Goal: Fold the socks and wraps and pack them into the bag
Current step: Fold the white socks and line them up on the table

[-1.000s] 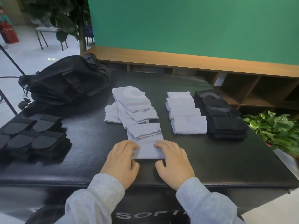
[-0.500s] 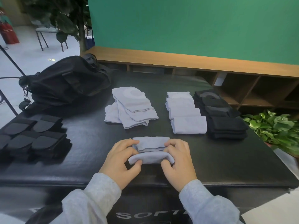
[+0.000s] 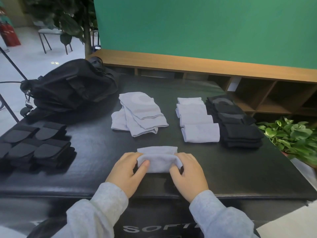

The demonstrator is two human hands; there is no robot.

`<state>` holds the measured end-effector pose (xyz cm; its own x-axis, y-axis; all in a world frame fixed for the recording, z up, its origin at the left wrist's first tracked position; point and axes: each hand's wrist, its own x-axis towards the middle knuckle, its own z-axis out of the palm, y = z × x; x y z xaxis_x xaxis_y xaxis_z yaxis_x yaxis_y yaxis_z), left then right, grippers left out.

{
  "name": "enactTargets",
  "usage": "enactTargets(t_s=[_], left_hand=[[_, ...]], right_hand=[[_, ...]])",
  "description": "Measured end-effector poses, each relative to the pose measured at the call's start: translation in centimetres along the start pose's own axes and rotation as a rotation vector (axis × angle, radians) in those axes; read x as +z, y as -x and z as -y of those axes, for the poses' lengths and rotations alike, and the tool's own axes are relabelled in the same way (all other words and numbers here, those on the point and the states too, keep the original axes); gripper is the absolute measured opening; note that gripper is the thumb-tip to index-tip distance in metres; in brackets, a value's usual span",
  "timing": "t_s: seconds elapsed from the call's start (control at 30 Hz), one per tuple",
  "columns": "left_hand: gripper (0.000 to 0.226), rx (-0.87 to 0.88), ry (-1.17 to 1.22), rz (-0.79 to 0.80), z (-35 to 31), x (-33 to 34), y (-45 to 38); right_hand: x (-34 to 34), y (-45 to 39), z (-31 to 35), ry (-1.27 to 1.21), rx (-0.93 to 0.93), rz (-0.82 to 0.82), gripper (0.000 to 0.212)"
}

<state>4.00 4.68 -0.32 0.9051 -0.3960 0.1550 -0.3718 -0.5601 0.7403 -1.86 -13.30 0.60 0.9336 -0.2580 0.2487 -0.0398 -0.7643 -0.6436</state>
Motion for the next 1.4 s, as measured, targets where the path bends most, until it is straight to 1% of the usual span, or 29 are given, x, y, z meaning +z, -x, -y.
enactTargets(t_s=[0.07, 0.1, 0.17, 0.23, 0.3, 0.4, 0.5, 0.63, 0.7, 0.77, 0.83, 0.87, 0.9, 0.97, 1.0, 1.03, 1.1, 1.23, 1.27, 1.33, 1.4], left_hand=[[0.023, -0.075, 0.028, -0.017, -0.2, 0.0, -0.4], [0.027, -0.107, 0.043, -0.018, -0.2, 0.0, -0.6], [0.035, -0.155, 0.098, -0.040, -0.2, 0.1, -1.2], [0.036, -0.204, 0.139, -0.078, -0.4, 0.1, -1.8], [0.037, -0.234, 0.126, -0.107, -0.6, 0.2, -2.4], [0.033, -0.272, 0.073, -0.120, -1.1, 0.2, -3.0], [0.023, -0.321, 0.038, -0.125, -1.2, 0.2, -3.3], [0.021, -0.324, -0.009, -0.183, -1.4, 0.2, -3.2], [0.023, -0.298, -0.003, -0.242, -1.4, 0.3, -3.0], [0.020, -0.269, 0.009, -0.295, -1.3, 0.4, -2.8], [0.011, -0.212, -0.044, -0.302, -1.3, 0.6, -2.7], [0.008, -0.190, -0.080, -0.296, -1.3, 0.6, -2.7], [0.006, -0.176, -0.115, -0.292, -1.4, 0.6, -2.7], [0.005, -0.171, -0.174, -0.283, -1.4, 0.5, -2.6], [0.005, -0.173, -0.197, -0.275, -1.3, 0.4, -2.6], [0.005, -0.172, -0.217, -0.260, -1.3, 0.4, -2.6], [0.006, -0.136, -0.242, -0.213, -1.4, 0.4, -2.6], [0.012, 0.017, -0.223, -0.116, -0.9, 0.8, -2.4], [0.015, 0.041, -0.215, -0.108, -0.7, 0.8, -2.4], [0.030, 0.086, -0.213, -0.104, -0.5, 0.9, -2.3], [0.033, 0.106, -0.235, -0.081, -0.5, 0.9, -2.4]], right_hand=[[0.1, -0.2, 0.0, -0.013, 0.084, -0.017, 0.016], [0.2, -0.4, 0.0, -0.015, 0.120, -0.018, 0.019], [0.2, -0.8, -0.1, -0.027, 0.157, -0.027, 0.022], [0.1, -1.2, 0.0, -0.050, 0.186, -0.028, 0.021], [0.0, -1.6, 0.2, -0.075, 0.222, -0.030, 0.023], [0.0, -2.3, 0.4, -0.044, 0.242, -0.047, 0.032], [0.0, -2.7, 0.7, 0.008, 0.240, -0.045, 0.031], [0.3, -2.7, 0.7, 0.098, 0.236, -0.030, 0.015], [0.3, -2.6, 0.7, 0.105, 0.236, -0.058, 0.016], [0.4, -2.4, 0.8, 0.064, 0.242, -0.094, 0.020], [0.7, -2.2, 0.8, 0.082, 0.203, -0.126, 0.020], [1.0, -2.1, 0.7, 0.119, 0.151, -0.157, 0.018], [1.2, -1.9, 0.6, 0.164, 0.075, -0.210, 0.017], [1.8, -1.8, 0.0, 0.253, -0.109, -0.325, 0.027], [2.0, -1.6, -0.2, 0.278, -0.193, -0.366, 0.033], [2.2, -1.5, -0.2, 0.279, -0.261, -0.375, 0.034], [1.9, -1.2, 0.3, 0.245, -0.343, -0.327, 0.025], [1.6, -0.7, 0.8, 0.280, -0.389, -0.120, 0.026], [1.7, -0.6, 0.8, 0.296, -0.385, -0.097, 0.026], [1.6, -0.5, 0.7, 0.305, -0.347, -0.069, 0.026], [1.5, -0.4, 0.5, 0.308, -0.300, -0.068, 0.027]])
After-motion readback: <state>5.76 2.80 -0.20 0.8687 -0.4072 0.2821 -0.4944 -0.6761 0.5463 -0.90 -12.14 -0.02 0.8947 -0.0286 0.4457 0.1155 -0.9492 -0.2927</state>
